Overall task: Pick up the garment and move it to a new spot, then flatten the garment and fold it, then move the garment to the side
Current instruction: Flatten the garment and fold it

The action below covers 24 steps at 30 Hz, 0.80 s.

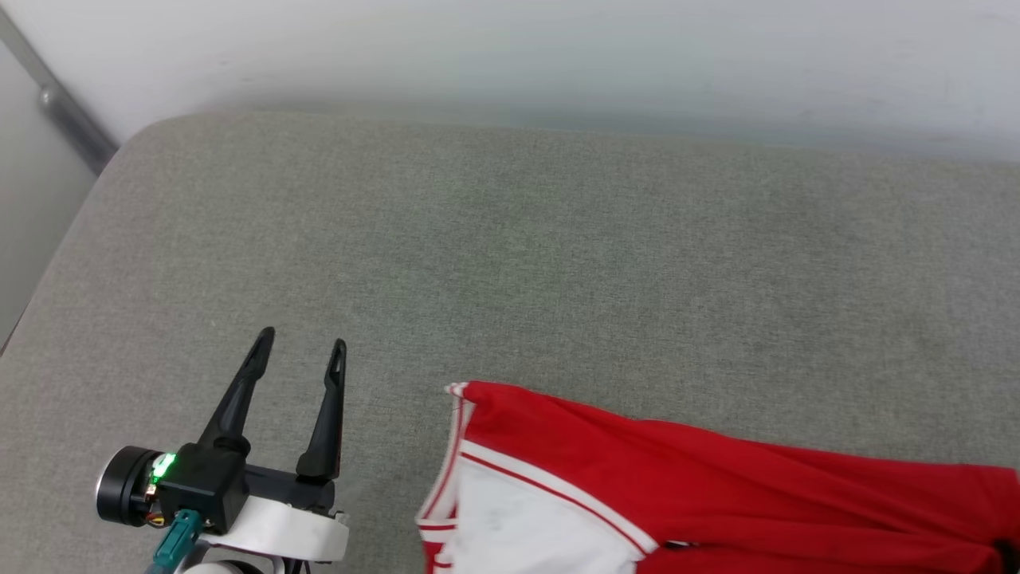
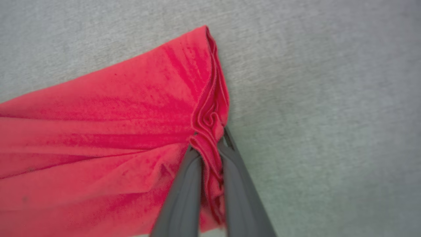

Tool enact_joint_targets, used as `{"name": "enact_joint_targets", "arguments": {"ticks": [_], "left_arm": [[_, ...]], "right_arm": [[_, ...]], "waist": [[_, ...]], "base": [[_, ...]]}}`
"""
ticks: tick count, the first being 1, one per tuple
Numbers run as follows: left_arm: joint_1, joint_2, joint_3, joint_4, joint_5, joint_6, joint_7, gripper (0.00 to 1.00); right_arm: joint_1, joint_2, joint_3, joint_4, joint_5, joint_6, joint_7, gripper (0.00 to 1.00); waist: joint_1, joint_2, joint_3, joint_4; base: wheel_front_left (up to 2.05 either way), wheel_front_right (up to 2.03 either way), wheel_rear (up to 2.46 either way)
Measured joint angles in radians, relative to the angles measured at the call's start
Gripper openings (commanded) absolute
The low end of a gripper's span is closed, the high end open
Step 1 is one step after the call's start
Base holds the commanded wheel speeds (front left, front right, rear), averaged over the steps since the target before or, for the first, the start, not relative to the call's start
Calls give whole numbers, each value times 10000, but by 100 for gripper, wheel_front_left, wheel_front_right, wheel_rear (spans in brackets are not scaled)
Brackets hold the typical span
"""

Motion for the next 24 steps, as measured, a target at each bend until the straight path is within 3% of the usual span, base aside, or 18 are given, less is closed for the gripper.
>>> {"name": "enact_joint_targets", "arguments": {"ticks": [6, 14, 24], "left_arm": [[20, -105, 50, 21, 132, -117, 0, 100], [88, -150, 148, 84, 211, -221, 0, 100], [159, -228, 144, 144, 284, -303, 0, 100]], "right_arm": [[-14, -1003, -1147, 211, -1340, -8, -527, 0], [-185, -571, -1041, -67, -1243, -12, -512, 0], [648, 301, 769, -2458, -608, -12, 629, 0]], "waist": [[0, 0, -138, -191], [0, 0, -263, -429], [0, 0, -468, -556]], "base": [[0, 0, 0], [0, 0, 0], [0, 0, 0]]}}
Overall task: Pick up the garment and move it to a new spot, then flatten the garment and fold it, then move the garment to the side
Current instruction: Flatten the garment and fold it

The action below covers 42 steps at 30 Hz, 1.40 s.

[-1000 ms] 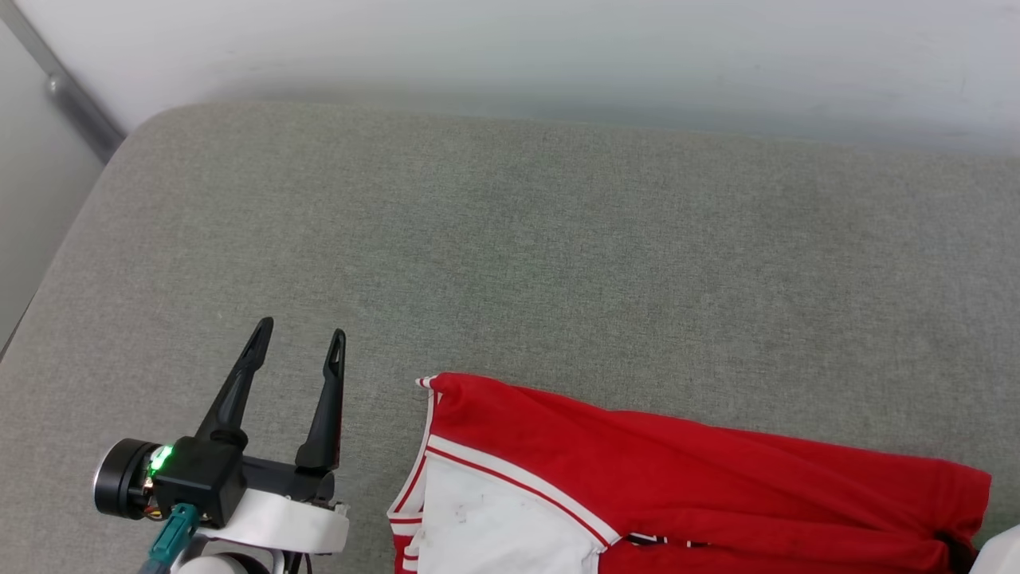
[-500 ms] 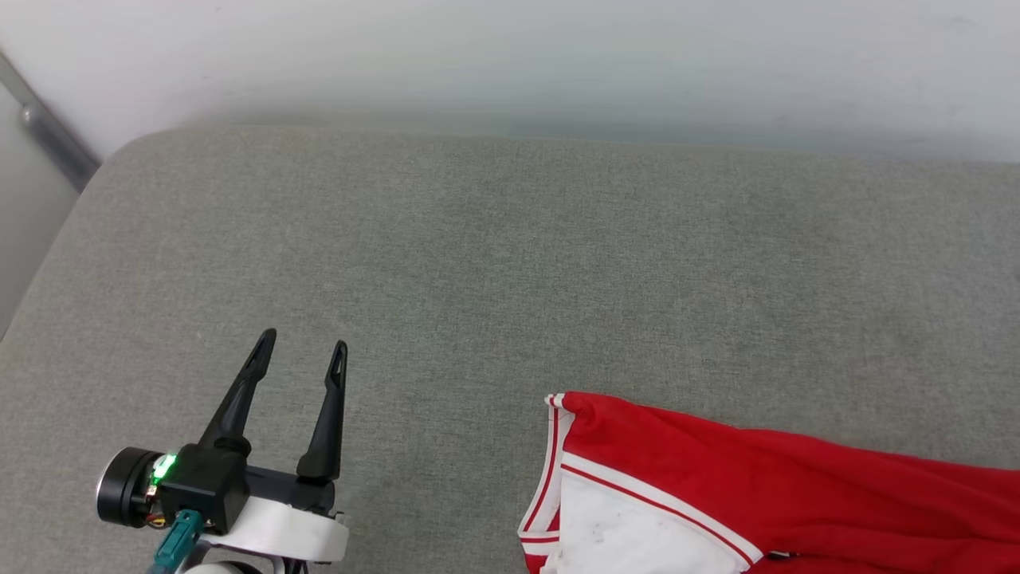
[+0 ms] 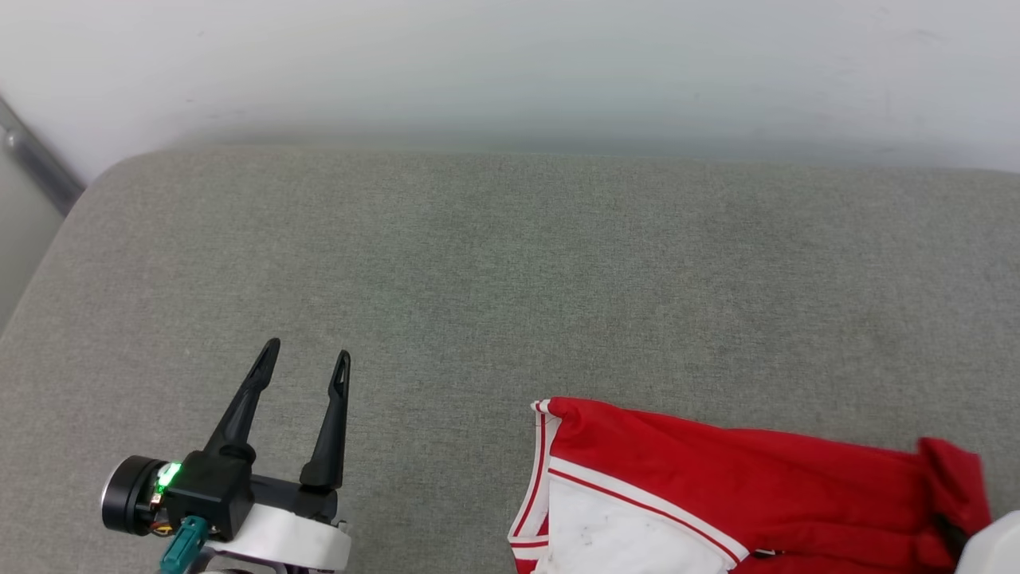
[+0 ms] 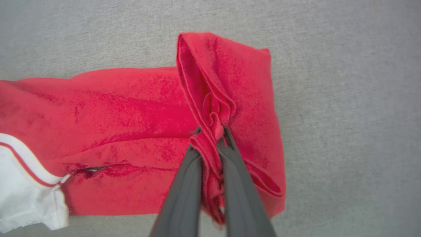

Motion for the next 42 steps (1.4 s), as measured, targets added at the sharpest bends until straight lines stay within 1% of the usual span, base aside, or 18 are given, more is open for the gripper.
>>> {"name": "enact_joint_targets", "arguments": {"ticks": [3, 7, 11, 14, 17, 21, 23, 27, 31, 32, 33, 36, 38, 42], "left_arm": [[57, -46, -10, -2, 12, -35, 0, 100], [74, -144, -58, 13, 29, -46, -2, 100], [61, -173, -61, 48, 29, -67, -2, 100], [-4, -201, -86, 109, 40, -73, 0, 100], [-70, -217, -71, 128, 40, -75, 0, 100], [-72, -222, -59, 169, 40, -88, 0, 100], [-71, -234, -67, 190, 40, -90, -2, 100], [-60, -265, -44, 221, 40, -105, -2, 100], [-56, -291, -48, 265, 40, -109, 0, 100], [-56, -295, -46, 272, 40, -119, 0, 100], [-55, -303, -42, 278, 40, -119, 0, 100], [-55, -318, -40, 299, 40, -121, 0, 100], [-54, -330, -50, 318, 42, -121, -2, 100], [-53, -349, -35, 355, 69, -123, 0, 100]], "right_arm": [[273, 192, 685, -658, 253, 0, 435, 0], [341, 545, 1544, -1277, 577, 0, 717, 0], [136, 813, 2343, -1515, 1137, 0, 953, 0], [-72, 863, 3099, -1540, 1294, 0, 1080, 0], [-83, 901, 3962, -1486, 1549, 0, 1187, 0], [-162, 917, 4819, -1208, 1795, 0, 786, 0], [-187, 922, 5062, -966, 1822, 0, 533, 0], [-503, 924, 5210, -387, 1942, 0, 8, 0], [-744, 924, 5507, 197, 2155, -2, -284, 0], [-815, 926, 5620, 309, 2188, -2, -345, 77], [-900, 909, 5804, 383, 2123, -2, -384, 100], [-1140, 928, 6518, 460, 1908, 0, -625, 100], [-1159, 943, 6732, 512, 1952, 0, -790, 100], [-1528, 938, 6493, 525, 1747, 0, -1122, 100]], "waist": [[0, 0, -24, 46], [0, 1, 15, 175], [0, 0, 77, 303], [0, 0, 98, 450], [0, 0, 88, 592], [0, 0, 51, 756], [0, 0, 37, 833], [0, 0, 6, 931], [0, 0, 0, 978], [0, 0, 0, 980], [0, 0, 2, 982], [0, 0, -3, 958], [0, 0, -6, 927], [0, 0, -42, 821]], "base": [[0, 0, 0], [0, 0, 0], [0, 0, 0], [0, 0, 0], [0, 0, 0], [0, 0, 0], [0, 0, 0], [0, 0, 0], [0, 0, 0], [0, 0, 0], [0, 0, 0], [0, 0, 0], [0, 0, 0], [0, 0, 0]]}}
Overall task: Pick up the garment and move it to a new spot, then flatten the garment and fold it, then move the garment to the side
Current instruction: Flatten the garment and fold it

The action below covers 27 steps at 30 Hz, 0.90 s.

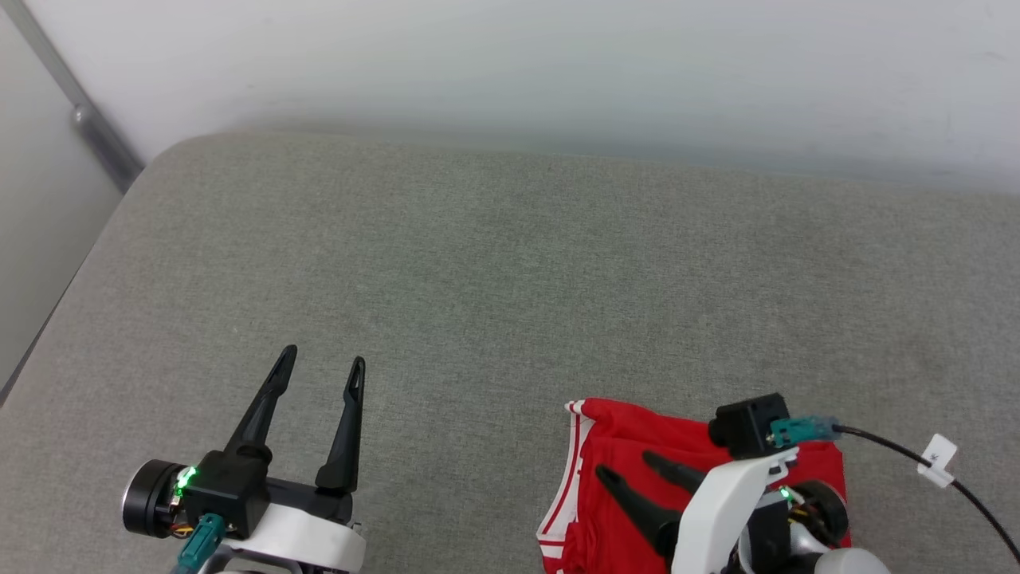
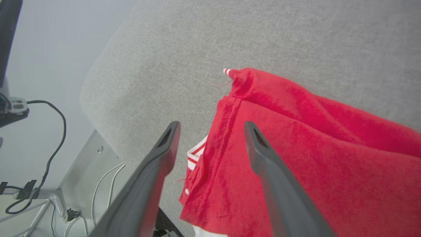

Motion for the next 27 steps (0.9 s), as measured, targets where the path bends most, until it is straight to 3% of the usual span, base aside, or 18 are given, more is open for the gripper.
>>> {"name": "enact_joint_targets", "arguments": {"ticks": [7, 13, 17, 22, 27], "left_arm": [[6, 13, 38, 8, -2, -10, -2, 100], [10, 44, 48, 2, -10, -10, -2, 100], [6, 56, 48, 4, -46, -10, -2, 100], [24, 8, 36, 4, -98, -12, -2, 100], [122, -75, -8, -50, -238, -12, -2, 100]], "right_arm": [[-882, -211, -938, -435, -1315, 0, -675, 100], [-1673, -1850, -1791, -700, -2847, 0, -2286, 100], [-1741, -2614, -2562, -867, -3467, 2, -3275, 100], [-1050, -2604, -3638, -1206, -3616, 2, -4410, 100], [3, -1802, -4449, -1668, -3580, 2, -5526, 100]], "waist": [[0, 0, -75, -324], [0, 0, -121, -640], [0, 0, -114, -778], [0, 0, -121, -836], [0, 0, -113, -838]], "base": [[0, 0, 0], [0, 0, 0], [0, 0, 0], [0, 0, 0], [0, 0, 0]]}}
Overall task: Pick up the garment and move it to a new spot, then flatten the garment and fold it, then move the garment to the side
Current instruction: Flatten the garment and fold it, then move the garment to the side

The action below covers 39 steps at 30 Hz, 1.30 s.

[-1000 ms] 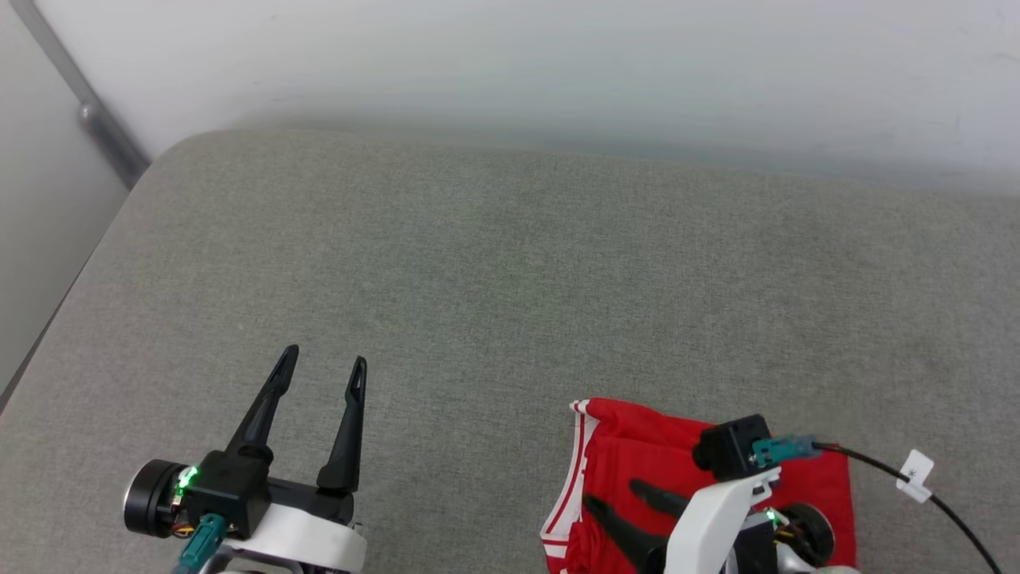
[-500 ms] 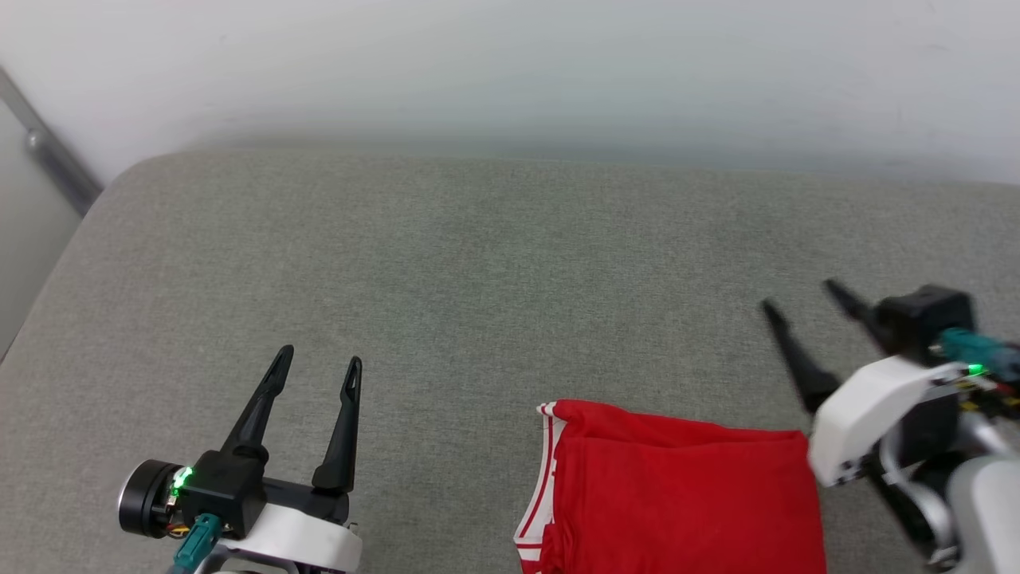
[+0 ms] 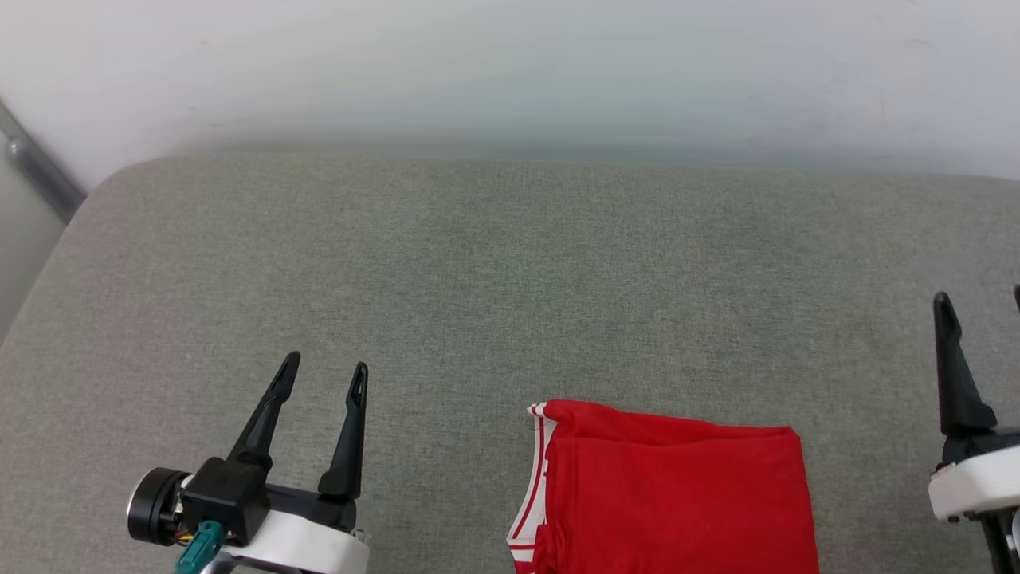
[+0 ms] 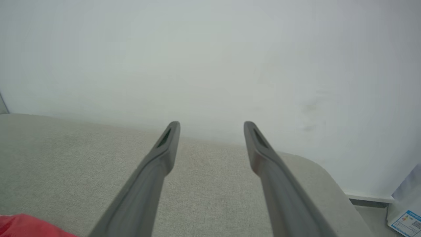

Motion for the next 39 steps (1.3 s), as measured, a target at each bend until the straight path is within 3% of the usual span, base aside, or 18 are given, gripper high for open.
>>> {"name": "enact_joint_targets", "arguments": {"ticks": [4, 20, 34, 39], "left_arm": [[153, -4, 8, -69, -105, 0, 0, 100], [263, 4, -117, -240, -240, 0, 2, 100], [165, -10, -159, -290, -245, 0, 0, 100], [100, 13, -190, -265, -234, 0, 0, 100]], "right_arm": [[682, 821, -368, -201, 230, -2, -692, 100], [980, 1145, -433, -349, -276, -2, -1438, 100], [992, 1221, -247, -174, -228, -2, -1179, 100], [999, 1032, 144, -153, 550, -2, 201, 100]], "waist": [[-1, 0, -57, 12], [-1, 0, -62, 69], [-1, 0, 94, 51], [-1, 0, 241, 70]], "base": [[0, 0, 0], [0, 0, 0], [0, 0, 0], [0, 0, 0]]}}
